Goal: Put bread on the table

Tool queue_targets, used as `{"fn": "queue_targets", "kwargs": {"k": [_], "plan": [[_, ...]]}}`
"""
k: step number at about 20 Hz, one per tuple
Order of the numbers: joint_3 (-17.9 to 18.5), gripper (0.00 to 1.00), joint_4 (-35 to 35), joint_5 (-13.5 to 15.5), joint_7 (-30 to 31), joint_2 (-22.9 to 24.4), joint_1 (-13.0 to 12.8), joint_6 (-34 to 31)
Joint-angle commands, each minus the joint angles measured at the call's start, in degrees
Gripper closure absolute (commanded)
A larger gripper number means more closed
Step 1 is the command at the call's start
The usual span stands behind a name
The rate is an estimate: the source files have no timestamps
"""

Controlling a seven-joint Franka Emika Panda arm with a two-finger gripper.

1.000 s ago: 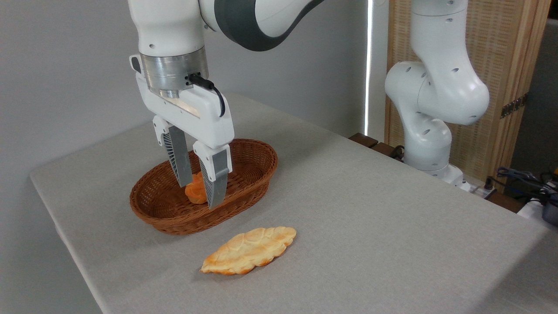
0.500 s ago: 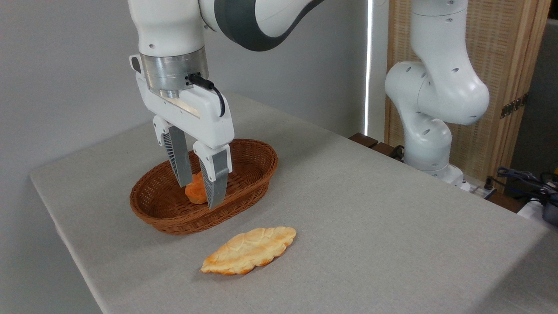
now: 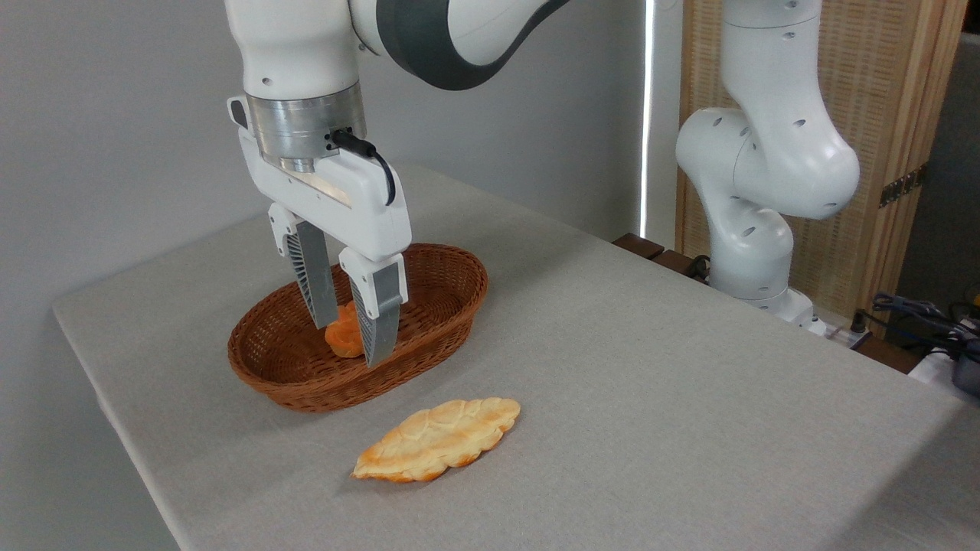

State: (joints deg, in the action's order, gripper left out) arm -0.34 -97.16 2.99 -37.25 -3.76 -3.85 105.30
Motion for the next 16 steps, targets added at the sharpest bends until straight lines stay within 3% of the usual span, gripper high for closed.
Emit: {"fn": "queue_targets", "kwargs": {"k": [1,16], "plan": [[0.25,0.0,1.36,0.44,0.69,-0.63,-0.19,-1.33],[-0.36,0.0,1.18,0.44,1.12,-0.81,-0.28,-1.41]]}}
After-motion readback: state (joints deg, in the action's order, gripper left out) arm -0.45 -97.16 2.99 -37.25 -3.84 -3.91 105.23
